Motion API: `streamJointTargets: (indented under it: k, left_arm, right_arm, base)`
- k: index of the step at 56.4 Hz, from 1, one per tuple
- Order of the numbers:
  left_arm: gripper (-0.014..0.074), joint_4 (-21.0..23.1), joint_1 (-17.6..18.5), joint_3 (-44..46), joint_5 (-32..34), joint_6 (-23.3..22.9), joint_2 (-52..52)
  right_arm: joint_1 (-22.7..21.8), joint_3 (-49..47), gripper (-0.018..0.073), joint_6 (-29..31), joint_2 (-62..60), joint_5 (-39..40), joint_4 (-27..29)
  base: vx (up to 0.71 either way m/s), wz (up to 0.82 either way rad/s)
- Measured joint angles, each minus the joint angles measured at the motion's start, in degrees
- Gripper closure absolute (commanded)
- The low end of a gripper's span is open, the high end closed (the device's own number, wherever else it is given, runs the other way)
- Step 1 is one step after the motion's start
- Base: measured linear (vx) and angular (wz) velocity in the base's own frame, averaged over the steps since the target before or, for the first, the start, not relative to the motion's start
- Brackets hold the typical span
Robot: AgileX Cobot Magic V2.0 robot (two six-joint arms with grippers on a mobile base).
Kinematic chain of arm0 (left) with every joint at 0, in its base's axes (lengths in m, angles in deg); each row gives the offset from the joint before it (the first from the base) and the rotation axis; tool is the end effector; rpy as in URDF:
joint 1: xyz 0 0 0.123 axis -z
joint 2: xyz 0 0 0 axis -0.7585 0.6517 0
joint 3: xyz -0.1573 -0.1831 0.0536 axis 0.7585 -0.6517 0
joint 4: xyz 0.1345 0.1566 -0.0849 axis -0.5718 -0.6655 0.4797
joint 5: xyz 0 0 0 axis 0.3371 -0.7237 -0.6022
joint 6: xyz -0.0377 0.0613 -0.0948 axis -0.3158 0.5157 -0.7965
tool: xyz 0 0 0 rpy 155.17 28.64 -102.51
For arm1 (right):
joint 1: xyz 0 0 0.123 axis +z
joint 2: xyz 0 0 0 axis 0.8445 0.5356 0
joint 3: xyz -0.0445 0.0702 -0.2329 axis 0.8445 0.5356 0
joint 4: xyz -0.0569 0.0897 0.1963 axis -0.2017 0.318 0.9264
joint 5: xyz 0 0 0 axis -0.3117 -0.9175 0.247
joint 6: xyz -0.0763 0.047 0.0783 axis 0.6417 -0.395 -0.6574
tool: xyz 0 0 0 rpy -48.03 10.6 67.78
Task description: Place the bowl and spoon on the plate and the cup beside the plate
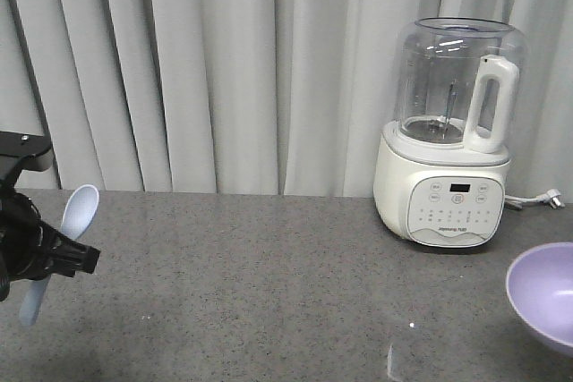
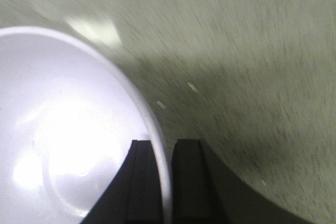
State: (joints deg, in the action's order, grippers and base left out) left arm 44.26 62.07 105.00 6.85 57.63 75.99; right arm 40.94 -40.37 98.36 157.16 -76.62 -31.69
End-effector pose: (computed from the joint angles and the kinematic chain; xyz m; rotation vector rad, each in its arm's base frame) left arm 0.2845 -0.0658 0.3051 0.2641 2.4292 -0.1188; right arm 0.2762 -0.0682 0.2848 0.1571 2.4424 -0.0377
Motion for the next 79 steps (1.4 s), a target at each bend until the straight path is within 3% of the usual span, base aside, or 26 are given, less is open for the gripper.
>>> streamJointTargets:
  k: [13,22,30,48,58,79]
  left_arm:
    - [0.0603,0.18,0.00,-10.31,9.37,0.00,-10.73]
    - [0.0603,0.18,0.00,-20.25,16.32,0.00,-22.57]
    - [0.0603,0.18,0.00,-29.22,20.57,1.23,-35.20]
    - [0.0603,0.18,0.00,-41.54,21.13,2.77,-56.41]
    - [0.0603,0.18,0.00,-44.54,22.56,3.06,-60.27]
    - [0.0603,0.18,0.00,-44.74,24.41,3.07,-60.26]
  right_arm:
    - [3.13,0.00,0.0569,21.75,-14.48,0.36,20.31]
    - [7.62,0.87,0.0568,28.87,-21.91,0.18,27.96]
    - [9.78,8.21,0.0568,30.62,-29.76,4.42,29.76]
    - [10.03,31.00,0.0568,30.96,-49.95,16.52,29.89]
    - [10.03,36.44,0.0568,31.02,-56.19,17.56,29.89]
    - [10.03,37.06,0.0568,31.01,-57.46,19.14,30.05]
  base:
    - [0.00,0.00]
    - [0.00,0.00]
    - [0.00,0.00]
    - [0.00,0.00]
    - [0.00,0.00]
    - [0.00,0.00]
